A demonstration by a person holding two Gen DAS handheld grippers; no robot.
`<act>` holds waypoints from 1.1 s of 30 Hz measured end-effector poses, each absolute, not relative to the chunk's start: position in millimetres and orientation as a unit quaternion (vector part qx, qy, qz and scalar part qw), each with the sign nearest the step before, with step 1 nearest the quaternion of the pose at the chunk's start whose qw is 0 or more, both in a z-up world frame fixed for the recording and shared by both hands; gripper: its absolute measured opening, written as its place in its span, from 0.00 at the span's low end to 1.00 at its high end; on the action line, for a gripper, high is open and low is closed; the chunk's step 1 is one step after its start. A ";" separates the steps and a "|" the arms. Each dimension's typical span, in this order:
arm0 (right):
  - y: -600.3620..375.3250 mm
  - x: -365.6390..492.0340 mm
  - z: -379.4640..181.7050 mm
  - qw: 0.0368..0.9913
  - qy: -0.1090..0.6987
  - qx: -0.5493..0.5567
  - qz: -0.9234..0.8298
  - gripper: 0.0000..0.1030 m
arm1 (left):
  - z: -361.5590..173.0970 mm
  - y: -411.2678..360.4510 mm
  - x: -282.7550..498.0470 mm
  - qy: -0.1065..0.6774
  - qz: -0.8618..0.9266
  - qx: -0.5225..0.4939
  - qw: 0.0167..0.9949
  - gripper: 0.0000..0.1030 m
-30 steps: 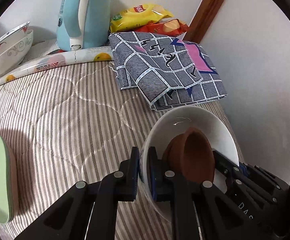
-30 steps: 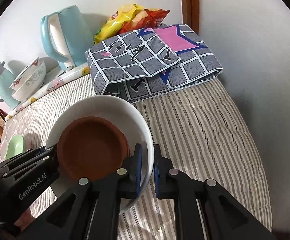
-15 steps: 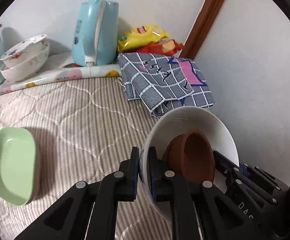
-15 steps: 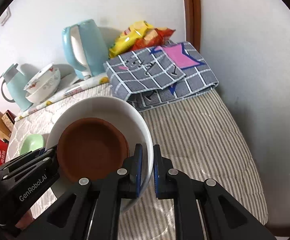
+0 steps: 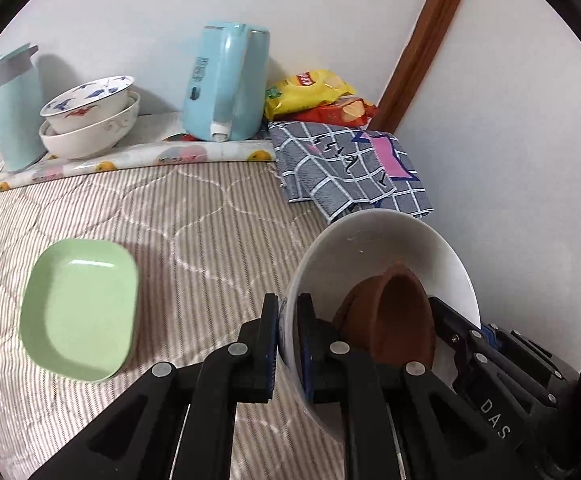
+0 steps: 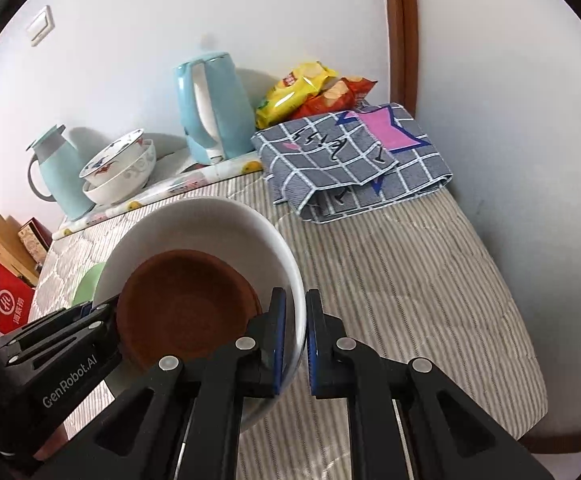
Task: Organize plates and bowls
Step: 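Carry the white bowl with both grippers and lower it onto the green plate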
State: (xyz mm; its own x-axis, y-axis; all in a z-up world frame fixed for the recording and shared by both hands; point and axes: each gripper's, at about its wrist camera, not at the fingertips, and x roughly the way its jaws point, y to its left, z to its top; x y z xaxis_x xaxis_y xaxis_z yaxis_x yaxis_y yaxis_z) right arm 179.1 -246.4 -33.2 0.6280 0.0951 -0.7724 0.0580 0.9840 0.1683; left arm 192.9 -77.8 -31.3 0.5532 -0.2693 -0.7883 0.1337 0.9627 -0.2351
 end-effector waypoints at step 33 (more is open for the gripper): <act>-126.3 180.8 -25.2 0.899 0.428 0.064 0.065 0.09 | -22.8 46.8 180.8 0.439 -0.068 -0.110 0.889 0.09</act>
State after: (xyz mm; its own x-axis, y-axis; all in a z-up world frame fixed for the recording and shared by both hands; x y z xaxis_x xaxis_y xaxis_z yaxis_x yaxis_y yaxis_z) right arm 180.8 -126.3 -25.2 0.6250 0.1716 -0.7616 -0.0619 0.9834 0.1708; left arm 180.8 46.8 -22.8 0.6060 -0.2172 -0.7653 0.0245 0.9666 -0.2549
